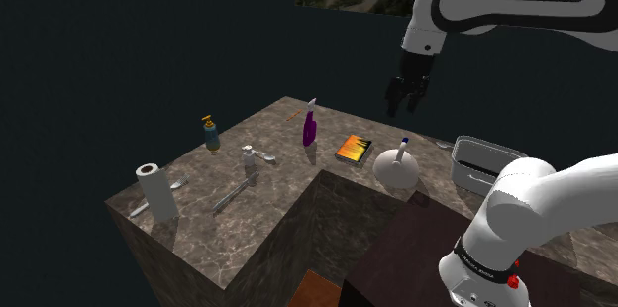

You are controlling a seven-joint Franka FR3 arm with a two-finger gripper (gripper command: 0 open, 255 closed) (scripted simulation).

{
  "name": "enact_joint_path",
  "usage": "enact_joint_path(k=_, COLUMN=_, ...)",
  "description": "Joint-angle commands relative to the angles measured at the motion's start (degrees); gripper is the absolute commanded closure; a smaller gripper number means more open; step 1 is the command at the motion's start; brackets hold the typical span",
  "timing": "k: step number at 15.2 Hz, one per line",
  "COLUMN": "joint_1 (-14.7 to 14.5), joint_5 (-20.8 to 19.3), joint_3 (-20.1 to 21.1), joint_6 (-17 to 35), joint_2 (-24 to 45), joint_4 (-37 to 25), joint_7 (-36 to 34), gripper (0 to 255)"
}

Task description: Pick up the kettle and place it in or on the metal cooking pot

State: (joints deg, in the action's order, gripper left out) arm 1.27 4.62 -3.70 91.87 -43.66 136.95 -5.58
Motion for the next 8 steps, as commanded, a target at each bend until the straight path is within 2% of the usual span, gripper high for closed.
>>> enact_joint_path(k=1, joint_1=0.0, joint_5=0.0, joint_3=0.0, joint_6=0.0, joint_2=0.0, joint_4=0.0, joint_7=0.0, gripper=0)
enact_joint_path(k=8, joint_1=5.5, joint_5=-0.2, joint_3=-2.6, joint_6=9.6, joint_2=10.7, joint_4=1.0, joint_7=-7.2, gripper=0)
